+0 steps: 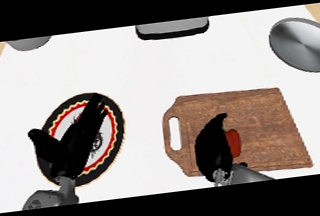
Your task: Pick the bell pepper from the cutting board and place it in the pan
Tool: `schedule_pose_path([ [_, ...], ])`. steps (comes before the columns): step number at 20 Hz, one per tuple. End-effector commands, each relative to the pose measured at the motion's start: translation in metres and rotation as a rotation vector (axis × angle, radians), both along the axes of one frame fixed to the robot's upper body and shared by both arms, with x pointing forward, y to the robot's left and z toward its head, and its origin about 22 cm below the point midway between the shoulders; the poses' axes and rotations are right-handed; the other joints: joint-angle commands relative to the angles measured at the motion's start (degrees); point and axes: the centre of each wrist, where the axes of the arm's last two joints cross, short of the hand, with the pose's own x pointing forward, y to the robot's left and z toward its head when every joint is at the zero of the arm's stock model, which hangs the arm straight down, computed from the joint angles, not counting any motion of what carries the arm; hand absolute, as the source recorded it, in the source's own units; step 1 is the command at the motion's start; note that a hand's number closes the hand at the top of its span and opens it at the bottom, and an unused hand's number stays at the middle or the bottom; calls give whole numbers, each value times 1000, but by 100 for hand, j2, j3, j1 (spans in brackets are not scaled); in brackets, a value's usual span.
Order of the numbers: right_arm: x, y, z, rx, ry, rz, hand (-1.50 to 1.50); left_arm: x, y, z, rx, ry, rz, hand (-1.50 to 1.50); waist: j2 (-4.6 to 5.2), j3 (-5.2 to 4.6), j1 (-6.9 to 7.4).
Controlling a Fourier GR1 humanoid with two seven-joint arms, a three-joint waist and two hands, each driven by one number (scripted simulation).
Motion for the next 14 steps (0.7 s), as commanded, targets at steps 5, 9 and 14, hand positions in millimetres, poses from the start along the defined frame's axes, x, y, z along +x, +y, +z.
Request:
schedule_pose_path([
  [5,12,-22,-19,-39,-24,171,150,0,5,-8,-10,-17,4,0,10,0,27],
  [9,20,-21,-15,-38,-34,222,150,-11,1,-8,-6,22,-14,0,2,0,20],
  [14,49,-61,16,501,-106,-117,150,-5,7,0,-1,-2,29,0,7,29,-276],
])
